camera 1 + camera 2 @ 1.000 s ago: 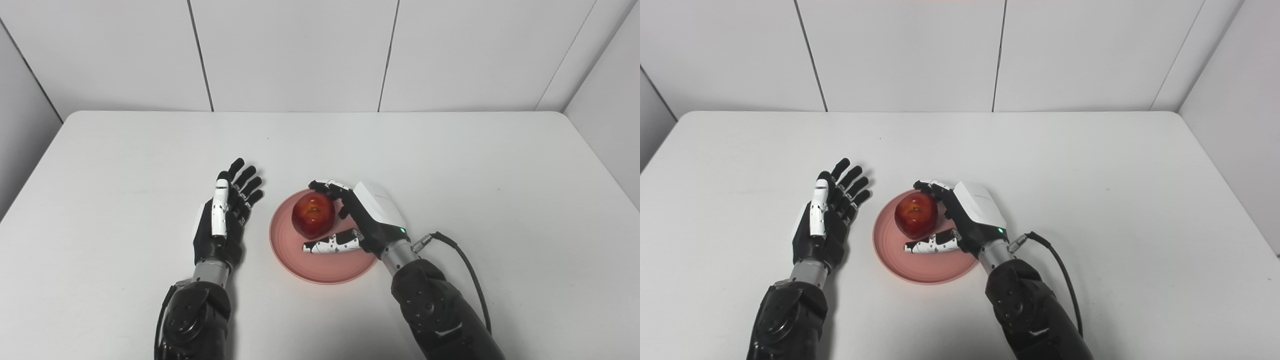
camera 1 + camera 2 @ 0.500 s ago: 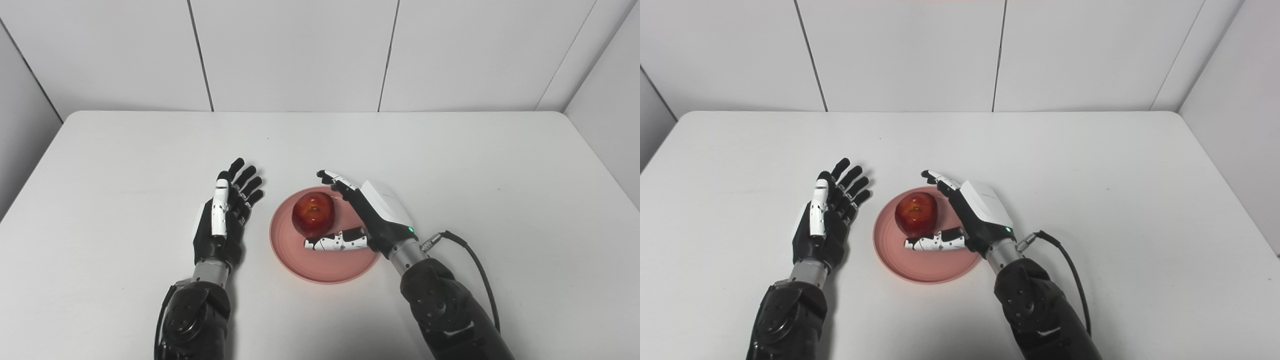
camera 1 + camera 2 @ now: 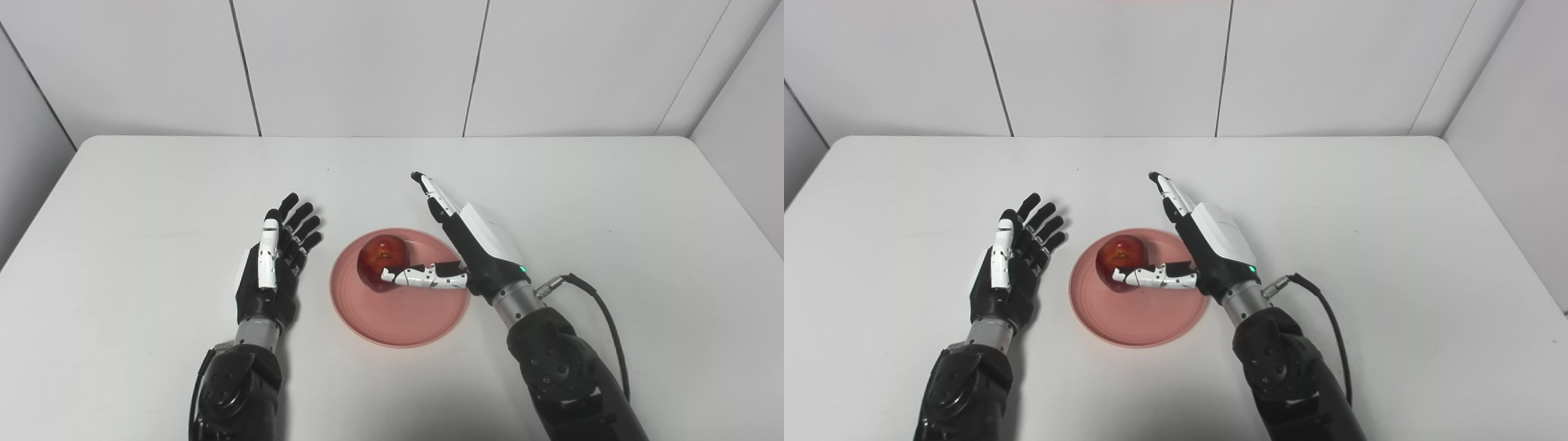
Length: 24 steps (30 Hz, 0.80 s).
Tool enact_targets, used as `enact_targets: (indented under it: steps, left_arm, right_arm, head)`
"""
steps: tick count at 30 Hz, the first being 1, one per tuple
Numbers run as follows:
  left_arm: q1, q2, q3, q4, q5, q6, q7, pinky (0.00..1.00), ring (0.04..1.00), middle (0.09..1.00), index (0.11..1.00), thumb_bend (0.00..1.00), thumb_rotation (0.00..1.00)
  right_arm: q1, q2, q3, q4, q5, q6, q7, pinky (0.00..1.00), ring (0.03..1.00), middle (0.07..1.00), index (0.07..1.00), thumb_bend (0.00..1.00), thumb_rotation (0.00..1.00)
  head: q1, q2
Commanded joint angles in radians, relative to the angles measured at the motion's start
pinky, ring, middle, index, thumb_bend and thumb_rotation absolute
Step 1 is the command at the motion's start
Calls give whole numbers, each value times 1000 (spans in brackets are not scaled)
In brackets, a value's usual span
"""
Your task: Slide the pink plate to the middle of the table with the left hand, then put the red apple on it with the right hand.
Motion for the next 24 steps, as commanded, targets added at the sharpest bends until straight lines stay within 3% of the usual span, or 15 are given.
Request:
enact_targets:
  steps: [1, 9, 12, 19, 24]
  left_arm:
    - [-14, -2, 4, 8, -5, 7, 1, 879, 877, 886, 883, 373, 1000]
    - [-15, -5, 8, 8, -11, 6, 0, 878, 878, 887, 883, 367, 1000]
    - [-17, -3, 9, 5, -12, 8, 0, 880, 879, 889, 885, 366, 1000]
    - [-17, 7, 6, 6, -11, 5, -6, 882, 882, 891, 887, 366, 1000]
    - [-20, 14, 10, 18, -23, -3, -17, 895, 890, 898, 893, 375, 1000]
  right_arm:
    - [-26, 2, -27, -46, 30, -28, -12, 865, 960, 1000, 1000, 1000, 614]
    - [-8, 13, -96, -67, 95, -51, -57, 913, 972, 994, 1000, 1000, 646]
    - [2, 16, -117, -73, 84, -26, -73, 903, 966, 987, 1000, 1000, 700]
    - [35, 13, -152, -45, 83, -55, -133, 859, 932, 957, 980, 1000, 815]
    - [62, 12, -164, -35, 66, -54, -171, 830, 908, 941, 971, 936, 935]
  head:
    - [1, 0]
    - [-3, -3]
    - [-4, -5]
    - [-4, -8]
    - [-8, -12]
